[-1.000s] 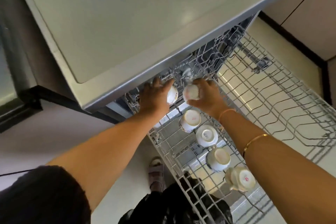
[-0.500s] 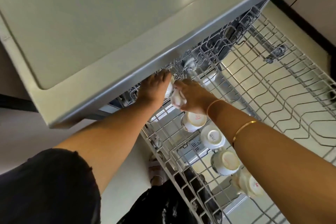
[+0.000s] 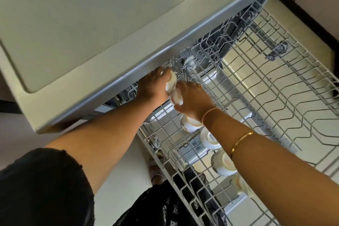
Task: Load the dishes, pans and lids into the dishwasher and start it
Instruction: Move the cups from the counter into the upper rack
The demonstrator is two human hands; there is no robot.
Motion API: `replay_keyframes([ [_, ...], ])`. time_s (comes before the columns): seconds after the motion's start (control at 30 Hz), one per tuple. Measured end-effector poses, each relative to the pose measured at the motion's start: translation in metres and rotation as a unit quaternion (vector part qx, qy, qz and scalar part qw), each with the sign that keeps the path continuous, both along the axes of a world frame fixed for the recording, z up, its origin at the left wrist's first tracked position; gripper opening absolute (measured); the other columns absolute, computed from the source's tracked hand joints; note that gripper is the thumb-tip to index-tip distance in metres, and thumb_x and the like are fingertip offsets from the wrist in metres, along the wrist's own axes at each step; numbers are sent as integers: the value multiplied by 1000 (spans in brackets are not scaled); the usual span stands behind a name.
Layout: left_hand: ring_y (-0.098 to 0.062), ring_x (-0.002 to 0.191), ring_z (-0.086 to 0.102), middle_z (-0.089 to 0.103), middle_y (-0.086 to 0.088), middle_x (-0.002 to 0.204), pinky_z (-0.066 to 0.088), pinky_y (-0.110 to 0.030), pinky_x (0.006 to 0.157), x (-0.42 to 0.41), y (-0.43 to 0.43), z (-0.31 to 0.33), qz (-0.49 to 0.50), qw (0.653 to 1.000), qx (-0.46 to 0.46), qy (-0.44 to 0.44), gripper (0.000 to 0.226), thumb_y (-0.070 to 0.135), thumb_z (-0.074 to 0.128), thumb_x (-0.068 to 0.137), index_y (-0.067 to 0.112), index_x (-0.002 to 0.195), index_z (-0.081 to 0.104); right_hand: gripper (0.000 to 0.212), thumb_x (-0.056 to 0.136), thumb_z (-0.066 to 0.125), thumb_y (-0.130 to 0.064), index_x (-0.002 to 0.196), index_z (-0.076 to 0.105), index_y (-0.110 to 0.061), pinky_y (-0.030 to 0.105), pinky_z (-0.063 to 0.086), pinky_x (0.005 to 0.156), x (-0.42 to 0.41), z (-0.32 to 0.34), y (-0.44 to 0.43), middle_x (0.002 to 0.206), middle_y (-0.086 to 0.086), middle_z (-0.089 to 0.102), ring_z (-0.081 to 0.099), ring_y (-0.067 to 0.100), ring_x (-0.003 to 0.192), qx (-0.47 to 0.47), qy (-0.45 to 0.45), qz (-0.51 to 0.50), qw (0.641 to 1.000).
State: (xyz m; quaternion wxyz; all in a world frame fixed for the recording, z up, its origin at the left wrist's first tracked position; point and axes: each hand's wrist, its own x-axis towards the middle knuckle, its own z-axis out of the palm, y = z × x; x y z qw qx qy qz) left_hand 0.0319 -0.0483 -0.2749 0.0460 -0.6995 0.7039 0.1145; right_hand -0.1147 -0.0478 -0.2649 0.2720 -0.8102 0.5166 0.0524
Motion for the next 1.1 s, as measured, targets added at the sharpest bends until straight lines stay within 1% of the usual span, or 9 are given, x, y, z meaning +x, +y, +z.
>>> replay_keyframes([
  [0.13, -33, 125, 38, 39, -8, 142, 39, -38, 94, -3, 0, -1, 27, 999, 19, -14, 81, 39, 70, 76, 22, 143, 26, 77, 78, 69, -36, 138, 25, -14, 45, 53, 84, -4, 1, 1, 117, 14, 56, 56, 34, 105, 10, -16, -62, 998],
  [0.27, -36, 128, 35, 37, -13, 143, 36, -41, 99, -9, 2, -6, 59, 997, 29, -36, 85, 45, 67, 78, 22, 146, 21, 78, 81, 69, -27, 143, 24, -13, 42, 42, 100, -10, 5, -2, 142, 16, 35, 40, 36, 126, -1, 24, 42, 999],
  [0.33, -35, 128, 35, 37, -12, 144, 36, -41, 99, -11, 3, -10, 52, 997, 22, -46, 83, 46, 66, 79, 22, 145, 22, 74, 82, 68, -25, 143, 27, -13, 41, 41, 101, -12, 6, -4, 144, 15, 30, 38, 36, 128, -7, 22, 59, 998],
  [0.57, -37, 134, 27, 24, -11, 151, 33, -44, 105, -13, -7, -20, -23, 998, 53, -20, 86, 23, 67, 83, 18, 149, 11, 68, 79, 68, -20, 140, 37, -15, 41, 38, 104, -17, -1, -13, 140, 11, 38, 41, 33, 126, 29, -22, 63, 997],
  [0.7, -40, 134, 24, 22, -18, 147, 28, -45, 110, -11, -16, -13, -48, 994, 97, -1, 87, 12, 65, 83, 14, 149, 9, 60, 77, 65, -6, 134, 48, -14, 41, 36, 104, -18, 2, -15, 136, 11, 43, 39, 31, 126, 21, -47, 116, 992],
  [0.77, -40, 133, 26, 23, -19, 146, 27, -48, 110, -8, -21, -8, -77, 990, 120, 10, 86, 10, 66, 82, 12, 148, 11, 60, 78, 63, -3, 135, 48, -16, 39, 31, 108, -17, 3, -15, 142, 10, 39, 31, 30, 133, 15, -45, 144, 989],
  [0.9, -37, 129, 35, 31, -16, 143, 40, -42, 99, -7, -23, -3, -69, 991, 111, 21, 81, 13, 71, 79, 11, 144, 23, 63, 84, 59, -10, 142, 38, -22, 38, 21, 113, -14, 4, -12, 151, 8, 23, 18, 28, 140, 51, -15, 129, 990],
  [1.0, -36, 126, 39, 35, -16, 142, 41, -41, 98, -11, -15, -7, -32, 996, 76, 25, 82, 22, 73, 78, 11, 143, 26, 63, 83, 60, -9, 141, 35, -16, 39, 32, 108, -13, 2, -8, 144, 11, 32, 30, 30, 134, 68, -32, 77, 994],
  [1.1, -36, 125, 39, 36, -16, 140, 42, -41, 95, -12, -11, -10, 18, 997, 54, 42, 83, 24, 76, 75, 16, 143, 28, 58, 78, 69, -9, 128, 39, -9, 43, 46, 92, -12, 0, -9, 124, 14, 54, 53, 31, 111, 88, -77, -10, 993],
])
